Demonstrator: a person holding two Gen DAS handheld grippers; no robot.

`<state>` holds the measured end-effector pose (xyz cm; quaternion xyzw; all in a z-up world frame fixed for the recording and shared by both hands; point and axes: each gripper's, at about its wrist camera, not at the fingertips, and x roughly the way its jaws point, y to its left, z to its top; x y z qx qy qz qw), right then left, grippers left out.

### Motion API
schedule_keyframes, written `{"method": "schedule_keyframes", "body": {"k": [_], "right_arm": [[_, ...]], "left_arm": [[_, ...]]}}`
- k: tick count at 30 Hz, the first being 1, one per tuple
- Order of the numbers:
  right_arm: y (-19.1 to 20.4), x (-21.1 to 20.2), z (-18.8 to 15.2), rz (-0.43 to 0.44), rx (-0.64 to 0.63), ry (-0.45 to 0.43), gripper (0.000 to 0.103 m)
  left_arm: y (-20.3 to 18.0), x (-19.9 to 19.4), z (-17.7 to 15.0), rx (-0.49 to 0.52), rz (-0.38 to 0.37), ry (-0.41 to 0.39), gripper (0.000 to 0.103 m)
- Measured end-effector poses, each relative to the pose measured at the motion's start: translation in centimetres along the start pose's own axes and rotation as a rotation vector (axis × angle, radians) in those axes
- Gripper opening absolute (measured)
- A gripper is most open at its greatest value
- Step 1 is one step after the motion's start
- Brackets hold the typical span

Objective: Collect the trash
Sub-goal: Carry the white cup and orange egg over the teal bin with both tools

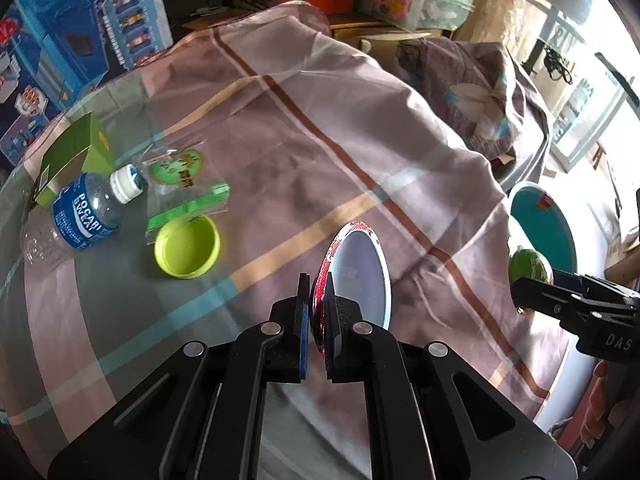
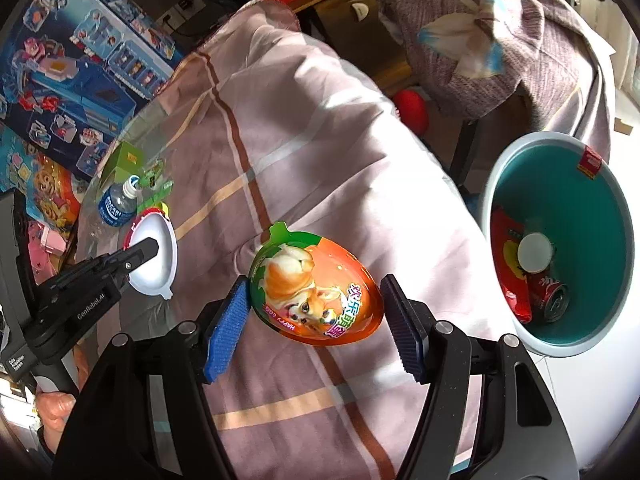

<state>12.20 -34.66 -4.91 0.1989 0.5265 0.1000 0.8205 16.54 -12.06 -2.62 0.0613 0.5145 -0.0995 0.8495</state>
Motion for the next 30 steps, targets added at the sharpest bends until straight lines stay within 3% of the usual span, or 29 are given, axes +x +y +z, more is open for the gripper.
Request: {"method": "schedule_keyframes", "body": {"k": [8,15,25,30], "right_arm": [[-3.2,-2.0,0.3,0.026,0.058,-0.051,0.063],[-8.0,-4.8,0.3,0.015,0.143,-0.113,0.063],[-16.7,-10.4,0.1,-0.075,0.289,-0.222,0.063],[-19.7,-11.2,-0.2,-0.112,0.336,-0.226,0.063]], "left_arm": [[-3.7,-0.4,0.7,0.073,-0.014,0.008,0.006],[-8.1,-0.4,1.3,0.150,-0.092,0.011,0.006],[-17.8,0.5,3.0,0.299,-0.187,0.018,0.006],[-22.1,1.2,3.6,0.363,-0.220,0.023,0.006]]}}
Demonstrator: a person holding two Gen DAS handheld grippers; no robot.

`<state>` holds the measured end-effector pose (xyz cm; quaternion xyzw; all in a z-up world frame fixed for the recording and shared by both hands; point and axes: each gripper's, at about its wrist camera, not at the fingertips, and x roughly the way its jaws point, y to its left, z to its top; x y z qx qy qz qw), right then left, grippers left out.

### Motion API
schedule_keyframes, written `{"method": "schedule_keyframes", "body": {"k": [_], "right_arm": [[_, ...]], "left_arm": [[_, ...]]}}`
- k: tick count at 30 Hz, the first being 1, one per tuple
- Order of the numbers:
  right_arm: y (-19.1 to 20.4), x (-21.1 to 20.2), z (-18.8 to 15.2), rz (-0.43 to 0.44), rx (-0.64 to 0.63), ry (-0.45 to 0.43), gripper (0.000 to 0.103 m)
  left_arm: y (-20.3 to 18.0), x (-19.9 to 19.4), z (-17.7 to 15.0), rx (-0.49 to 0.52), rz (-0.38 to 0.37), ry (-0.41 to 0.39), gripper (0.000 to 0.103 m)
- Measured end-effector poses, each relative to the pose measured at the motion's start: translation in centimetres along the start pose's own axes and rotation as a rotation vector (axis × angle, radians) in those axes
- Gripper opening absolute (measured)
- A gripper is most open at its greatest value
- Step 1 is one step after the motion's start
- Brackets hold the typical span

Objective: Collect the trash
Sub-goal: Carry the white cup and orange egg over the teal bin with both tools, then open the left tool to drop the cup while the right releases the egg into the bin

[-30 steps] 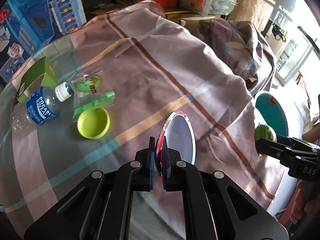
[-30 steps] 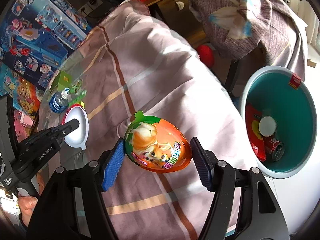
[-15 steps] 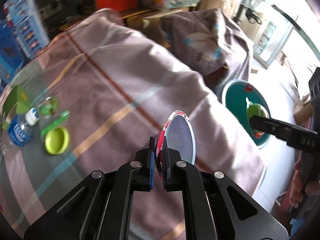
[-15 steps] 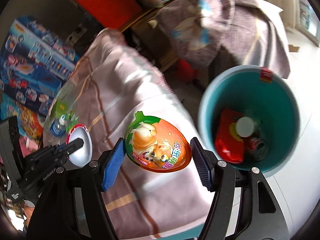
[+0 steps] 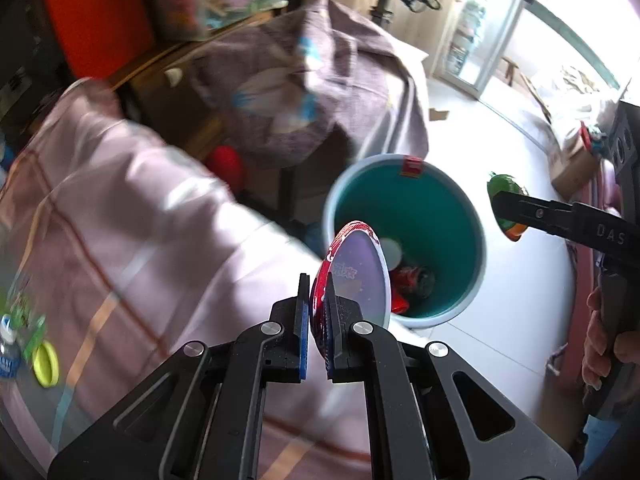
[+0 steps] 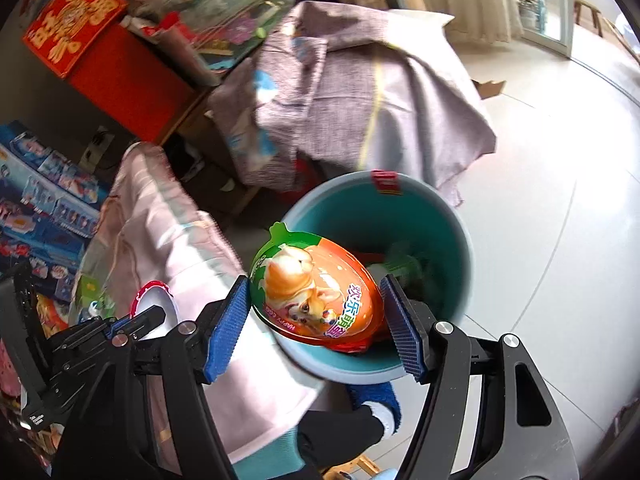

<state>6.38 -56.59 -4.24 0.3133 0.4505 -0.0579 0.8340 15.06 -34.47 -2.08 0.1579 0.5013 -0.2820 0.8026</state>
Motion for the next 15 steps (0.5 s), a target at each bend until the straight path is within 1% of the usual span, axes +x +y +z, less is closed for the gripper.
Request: {"method": "schedule_keyframes", "body": {"k": [5,13,15], "right_arm": [[-1.6,1.0,0.1,-0.018,0.024,0.025,0.063],[-3.0,2.3,0.2,-0.026,0.047,0.055,0.063],[-3.1,2.7,0.3,-0.028,0.047,0.063,0.064]], "left_arm": [[-2.6,2.6,1.3,0.045,-0.021,0.032,0.007],[-4.8,6.7,1.8,0.084,-0.051,0.117,0.007],[-5.2,7.4,1.8,0.091,-0.059,0.136,0.010]]}}
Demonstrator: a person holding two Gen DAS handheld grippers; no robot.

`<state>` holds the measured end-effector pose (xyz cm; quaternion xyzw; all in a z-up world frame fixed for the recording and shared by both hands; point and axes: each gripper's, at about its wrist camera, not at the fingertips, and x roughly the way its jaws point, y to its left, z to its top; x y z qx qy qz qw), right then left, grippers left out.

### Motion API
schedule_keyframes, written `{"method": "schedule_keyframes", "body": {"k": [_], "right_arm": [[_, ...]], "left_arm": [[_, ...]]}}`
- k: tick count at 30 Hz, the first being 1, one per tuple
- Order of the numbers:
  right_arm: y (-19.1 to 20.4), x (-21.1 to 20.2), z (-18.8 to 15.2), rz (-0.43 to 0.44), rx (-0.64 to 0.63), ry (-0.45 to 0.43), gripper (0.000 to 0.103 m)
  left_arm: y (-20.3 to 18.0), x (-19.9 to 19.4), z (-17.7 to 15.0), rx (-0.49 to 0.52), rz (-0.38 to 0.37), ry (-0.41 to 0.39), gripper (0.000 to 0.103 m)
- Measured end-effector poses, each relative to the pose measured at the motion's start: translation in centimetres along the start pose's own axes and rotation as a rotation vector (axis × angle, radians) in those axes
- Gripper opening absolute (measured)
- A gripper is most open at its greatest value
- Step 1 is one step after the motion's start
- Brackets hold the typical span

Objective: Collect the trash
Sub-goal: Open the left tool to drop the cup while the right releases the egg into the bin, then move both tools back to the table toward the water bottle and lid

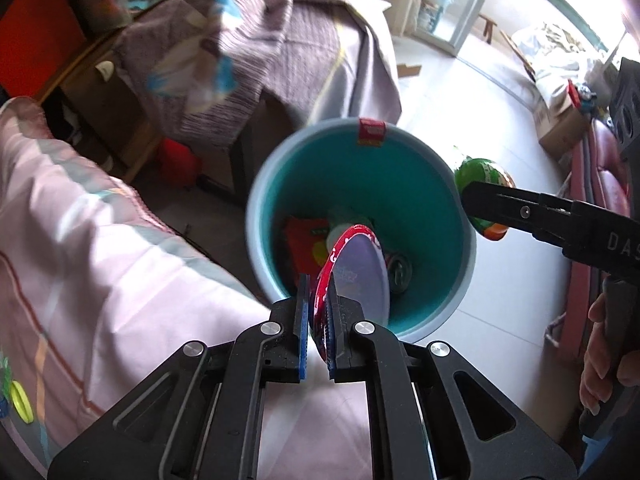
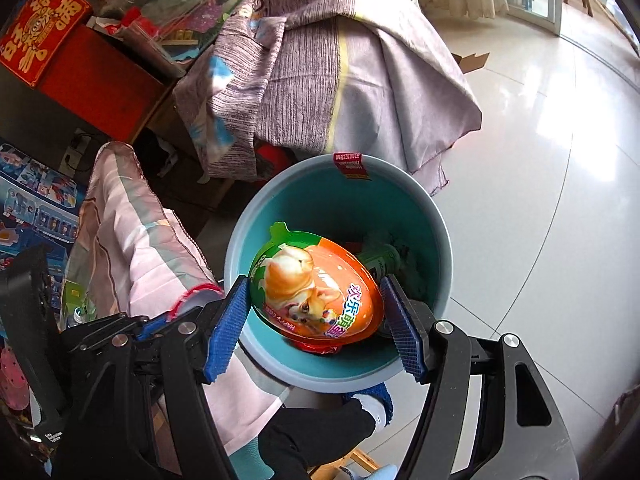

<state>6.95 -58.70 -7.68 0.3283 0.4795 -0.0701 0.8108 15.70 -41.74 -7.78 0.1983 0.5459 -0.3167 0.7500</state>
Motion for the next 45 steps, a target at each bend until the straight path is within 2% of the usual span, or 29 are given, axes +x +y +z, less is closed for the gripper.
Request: {"method": "schedule_keyframes", "body": {"k": [2,4,6,11,13,17,20,28,38,45], "right_arm": [[0.0,0.2,0.0,-0.002,0.000,0.006,0.063],[0.0,0.5,0.0,-0.005,-0.002,0.013,0.064],[0.2,0.7,0.0,-0.013,-0.005,0.019,0.064],[0.6,1.0,-0.1,-0.019,-0.014,0.026,0.064],[1.0,1.1,-0.1,-0.019,-0.020,0.029,0.064],[2.2,1.4,-0.2,-0.016,-0.040,0.039,0.065],[2.9,1.4,-0.4,-0.022,-0.033,0.046,0.073],[3.8,0.7,-1.1,-0.065,-0.017,0.053,0.079],[5.7,-0.4,-2.9,-0.110,-0.033,0.055,0.080],[10.1,0.2,-4.0,-0.099,-0.119,0.092,0.080]], "left_arm": [[-0.1,0.5,0.1,0.001,-0.001,0.008,0.023],[0.0,0.7,-0.1,-0.002,-0.001,0.008,0.051],[0.4,0.6,-0.4,-0.008,0.009,-0.006,0.061],[1.5,0.0,-1.0,-0.039,0.016,-0.017,0.073],[2.0,-0.5,-1.5,-0.051,0.020,-0.031,0.084],[2.5,-1.5,-2.3,-0.066,0.011,-0.052,0.089],[3.1,-2.1,-3.0,-0.080,0.002,-0.060,0.091],[4.2,-3.6,-4.5,-0.101,-0.013,-0.079,0.092],[6.4,-6.2,-7.5,-0.141,-0.006,-0.120,0.094],[9.9,-8.2,-10.7,-0.228,0.018,-0.145,0.095]]}}
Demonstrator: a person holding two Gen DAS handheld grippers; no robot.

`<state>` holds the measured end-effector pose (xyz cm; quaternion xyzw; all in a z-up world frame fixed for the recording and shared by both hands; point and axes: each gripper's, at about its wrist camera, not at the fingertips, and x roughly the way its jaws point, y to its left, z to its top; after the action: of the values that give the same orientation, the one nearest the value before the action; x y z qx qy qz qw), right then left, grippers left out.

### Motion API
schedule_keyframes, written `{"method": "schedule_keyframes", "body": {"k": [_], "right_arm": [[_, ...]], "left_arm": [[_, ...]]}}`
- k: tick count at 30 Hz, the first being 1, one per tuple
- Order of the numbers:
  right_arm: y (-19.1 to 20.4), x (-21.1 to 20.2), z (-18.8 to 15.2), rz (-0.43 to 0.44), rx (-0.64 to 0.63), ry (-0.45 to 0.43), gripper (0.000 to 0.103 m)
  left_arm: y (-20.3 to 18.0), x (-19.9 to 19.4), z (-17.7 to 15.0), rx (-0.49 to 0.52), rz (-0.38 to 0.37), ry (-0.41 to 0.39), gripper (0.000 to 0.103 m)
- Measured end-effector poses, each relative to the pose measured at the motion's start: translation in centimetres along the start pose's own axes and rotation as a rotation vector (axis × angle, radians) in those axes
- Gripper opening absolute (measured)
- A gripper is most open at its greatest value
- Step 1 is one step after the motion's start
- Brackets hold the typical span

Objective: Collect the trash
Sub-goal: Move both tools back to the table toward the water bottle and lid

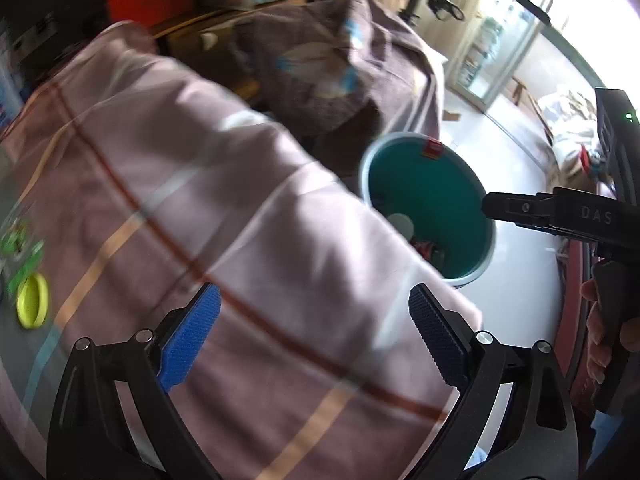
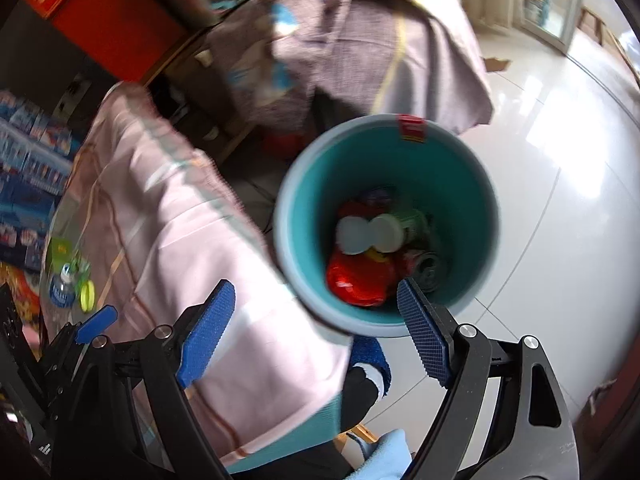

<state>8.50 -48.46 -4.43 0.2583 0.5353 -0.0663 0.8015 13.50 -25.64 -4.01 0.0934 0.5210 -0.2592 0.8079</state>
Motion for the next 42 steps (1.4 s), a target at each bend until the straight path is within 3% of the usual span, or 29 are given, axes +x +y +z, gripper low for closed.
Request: {"method": "schedule_keyframes", "body": {"k": [10,21,26,36,42], "right_arm": [[9.8,2.4,-0.9,0.028,-0.175,0.081,0.080],[22.1,6.0,-2.8,0.042,-0.385,0.176,0.080],[27.4,7.8,-3.2,0.071,-0.443,0.221,0.080],[37.6,12.0,-2.2,0.144,-0.539,0.271,0.080],[41.0,14.3,-1.6,0.174,-0.567,0.286,0.080]], "left_arm": [[8.3,-3.3,-3.0,-0.163,0.075,-0.053,0.096],[20.2,-6.5,-7.6,-0.361,0.157,-0.119,0.096],[24.7,-7.0,-8.4,-0.422,0.147,-0.156,0.096],[28.0,-6.4,-8.7,-0.400,0.104,-0.189,0.096],[28.7,-5.8,-8.0,-0.357,0.095,-0.218,0.096]]}}
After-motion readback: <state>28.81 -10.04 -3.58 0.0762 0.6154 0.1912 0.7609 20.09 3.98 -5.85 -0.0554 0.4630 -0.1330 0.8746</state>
